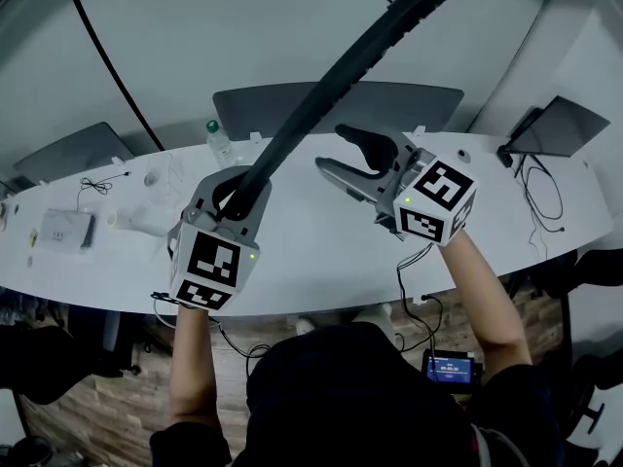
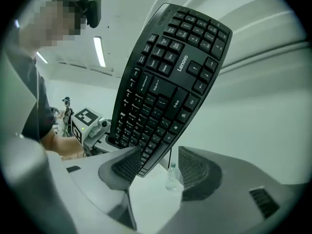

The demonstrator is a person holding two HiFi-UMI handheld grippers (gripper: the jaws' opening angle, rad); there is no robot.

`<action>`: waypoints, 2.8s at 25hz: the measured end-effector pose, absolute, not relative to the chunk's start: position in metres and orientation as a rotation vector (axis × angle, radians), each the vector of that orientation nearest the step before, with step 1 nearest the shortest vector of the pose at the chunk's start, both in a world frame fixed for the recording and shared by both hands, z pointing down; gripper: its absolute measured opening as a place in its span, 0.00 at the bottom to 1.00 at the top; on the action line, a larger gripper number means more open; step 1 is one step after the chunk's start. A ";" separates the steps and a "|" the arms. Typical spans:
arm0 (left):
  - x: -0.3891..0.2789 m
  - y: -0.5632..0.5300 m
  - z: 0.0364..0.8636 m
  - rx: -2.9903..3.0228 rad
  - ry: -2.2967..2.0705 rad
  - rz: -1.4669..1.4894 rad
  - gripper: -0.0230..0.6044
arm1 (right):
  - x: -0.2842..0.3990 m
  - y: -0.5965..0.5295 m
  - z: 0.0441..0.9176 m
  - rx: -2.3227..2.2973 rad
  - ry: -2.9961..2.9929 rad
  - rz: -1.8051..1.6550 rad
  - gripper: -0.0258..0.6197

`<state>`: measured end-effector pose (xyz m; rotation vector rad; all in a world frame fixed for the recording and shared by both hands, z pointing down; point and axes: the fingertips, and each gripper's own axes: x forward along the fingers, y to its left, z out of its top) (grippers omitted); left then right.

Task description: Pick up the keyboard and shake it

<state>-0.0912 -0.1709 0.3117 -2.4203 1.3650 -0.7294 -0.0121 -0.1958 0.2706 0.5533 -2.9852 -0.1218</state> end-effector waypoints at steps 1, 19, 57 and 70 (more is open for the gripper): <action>-0.090 -0.170 0.311 -2.430 1.352 -0.722 0.19 | -0.013 -0.195 0.269 0.531 -2.998 -0.118 0.39; -0.062 -0.158 0.300 -2.632 1.084 -0.576 0.19 | -0.017 -0.190 0.243 0.104 -3.203 0.109 0.42; -0.032 -0.132 0.298 -2.981 0.574 -0.395 0.19 | -0.029 -0.135 0.221 -0.699 -3.233 0.283 0.29; -0.026 -0.123 0.300 -3.033 0.548 -0.355 0.19 | -0.026 -0.129 0.221 -0.627 -3.260 0.208 0.18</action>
